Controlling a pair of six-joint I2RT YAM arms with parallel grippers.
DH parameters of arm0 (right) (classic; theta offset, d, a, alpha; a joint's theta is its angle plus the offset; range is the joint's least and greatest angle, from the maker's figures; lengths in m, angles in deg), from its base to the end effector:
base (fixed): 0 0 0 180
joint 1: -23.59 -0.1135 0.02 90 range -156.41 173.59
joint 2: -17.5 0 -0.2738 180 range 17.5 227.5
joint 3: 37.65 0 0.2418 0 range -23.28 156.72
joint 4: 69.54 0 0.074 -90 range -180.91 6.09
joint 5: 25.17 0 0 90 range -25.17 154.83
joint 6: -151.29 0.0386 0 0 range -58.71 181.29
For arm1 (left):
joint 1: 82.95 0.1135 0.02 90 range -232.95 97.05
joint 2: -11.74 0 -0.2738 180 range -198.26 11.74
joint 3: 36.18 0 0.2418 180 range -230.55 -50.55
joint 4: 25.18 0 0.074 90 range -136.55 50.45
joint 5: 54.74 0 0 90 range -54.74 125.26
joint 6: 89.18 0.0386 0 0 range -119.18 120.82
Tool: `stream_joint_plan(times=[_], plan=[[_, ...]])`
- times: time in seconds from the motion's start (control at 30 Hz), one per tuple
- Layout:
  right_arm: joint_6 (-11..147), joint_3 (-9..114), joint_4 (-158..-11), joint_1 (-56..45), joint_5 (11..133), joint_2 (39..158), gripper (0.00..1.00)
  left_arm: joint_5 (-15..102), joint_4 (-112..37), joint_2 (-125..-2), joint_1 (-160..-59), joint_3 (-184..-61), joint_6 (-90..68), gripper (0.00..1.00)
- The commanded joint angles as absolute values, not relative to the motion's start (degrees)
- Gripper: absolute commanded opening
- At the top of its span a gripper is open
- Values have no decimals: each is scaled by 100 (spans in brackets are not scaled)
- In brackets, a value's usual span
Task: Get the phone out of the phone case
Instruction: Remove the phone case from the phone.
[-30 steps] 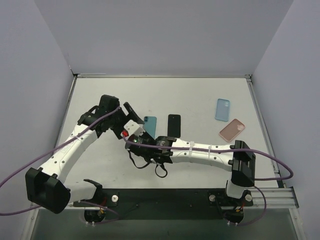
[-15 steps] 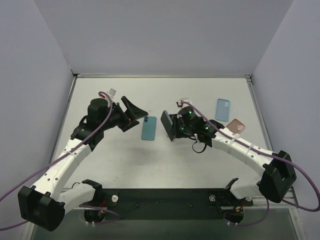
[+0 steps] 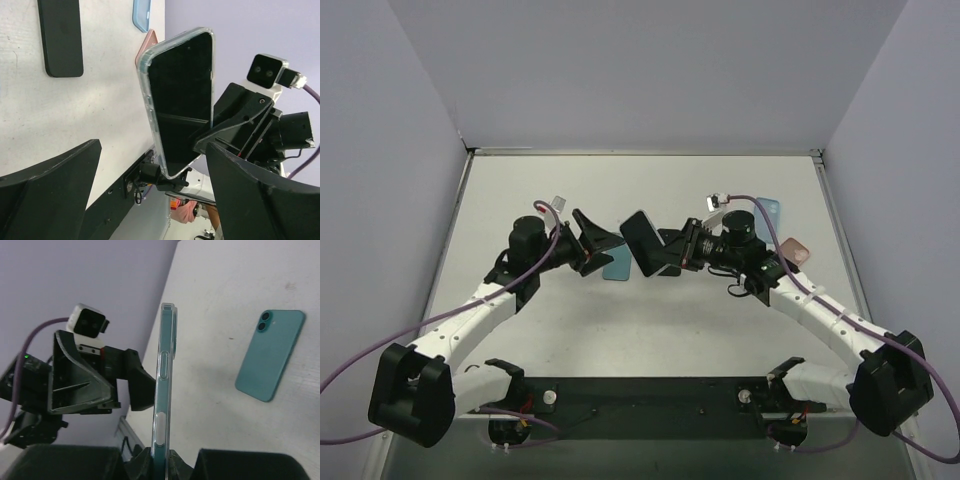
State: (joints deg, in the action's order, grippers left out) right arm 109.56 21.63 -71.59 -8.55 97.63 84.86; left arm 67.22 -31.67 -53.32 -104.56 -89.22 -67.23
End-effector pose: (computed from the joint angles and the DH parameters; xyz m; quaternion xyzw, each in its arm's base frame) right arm 0.2080 0.1554 0.3135 -0.0762 0.7537 0.5629 0.3306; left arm 0.2177 -0.1082 0.2775 -0.1598 0.7805 -0.5544 0.2408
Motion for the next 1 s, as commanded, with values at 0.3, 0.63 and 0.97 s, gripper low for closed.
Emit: stream_joint_plan(times=[0.3, 0.63, 0.97], plan=[[13634, 1487, -3057, -620, 11168, 8825, 0, 7024, -810, -5566, -10457, -8579, -7661, 84], [13933, 1302, -2537, -673, 11194, 9010, 0, 6962, -149, -5848, -10501, -8764, -8039, 61], [14574, 1179, -1554, -699, 11229, 9458, 0, 6892, 158, -6041, -10668, -8992, -8232, 50]])
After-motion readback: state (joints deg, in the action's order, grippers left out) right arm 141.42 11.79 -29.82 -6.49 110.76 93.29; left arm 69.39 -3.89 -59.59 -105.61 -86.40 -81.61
